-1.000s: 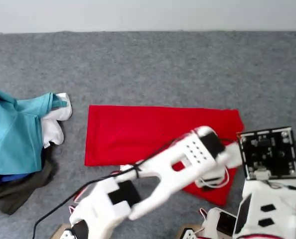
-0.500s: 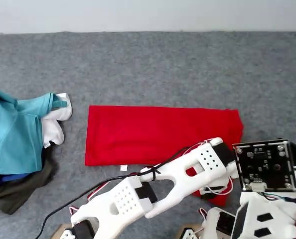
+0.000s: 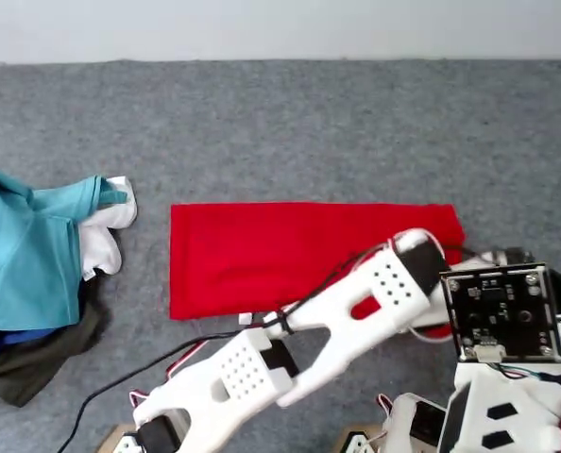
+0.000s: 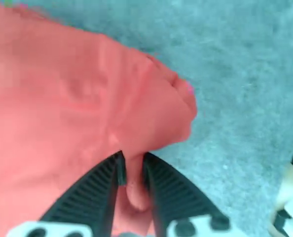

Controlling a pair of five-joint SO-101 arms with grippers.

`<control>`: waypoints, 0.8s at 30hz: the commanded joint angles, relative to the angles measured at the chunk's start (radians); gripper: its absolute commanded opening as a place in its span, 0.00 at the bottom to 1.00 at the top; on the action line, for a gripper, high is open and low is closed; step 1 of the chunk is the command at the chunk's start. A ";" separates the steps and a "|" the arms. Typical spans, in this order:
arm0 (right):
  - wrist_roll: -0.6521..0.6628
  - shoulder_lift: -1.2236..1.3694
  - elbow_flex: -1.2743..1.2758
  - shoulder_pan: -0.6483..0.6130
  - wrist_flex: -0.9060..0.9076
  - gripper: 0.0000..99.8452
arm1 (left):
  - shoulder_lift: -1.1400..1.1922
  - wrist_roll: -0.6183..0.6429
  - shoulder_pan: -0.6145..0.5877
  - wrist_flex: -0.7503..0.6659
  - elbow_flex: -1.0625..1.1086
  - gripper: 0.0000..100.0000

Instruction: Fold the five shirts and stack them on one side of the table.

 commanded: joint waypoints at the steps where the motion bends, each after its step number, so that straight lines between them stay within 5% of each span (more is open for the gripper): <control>1: -0.011 0.005 -0.026 0.007 0.038 0.01 | -0.008 -0.014 -0.038 0.015 -0.053 0.01; 8: -0.011 0.008 -0.014 0.005 0.036 0.01 | -0.006 -0.014 -0.146 -0.031 -0.051 0.03; 14: -0.011 -0.001 0.049 0.005 0.036 0.01 | -0.006 0.037 -0.203 -0.103 -0.050 0.16; 24: -0.011 -0.001 0.052 0.005 0.036 0.01 | 0.147 0.049 -0.293 -0.132 -0.058 0.16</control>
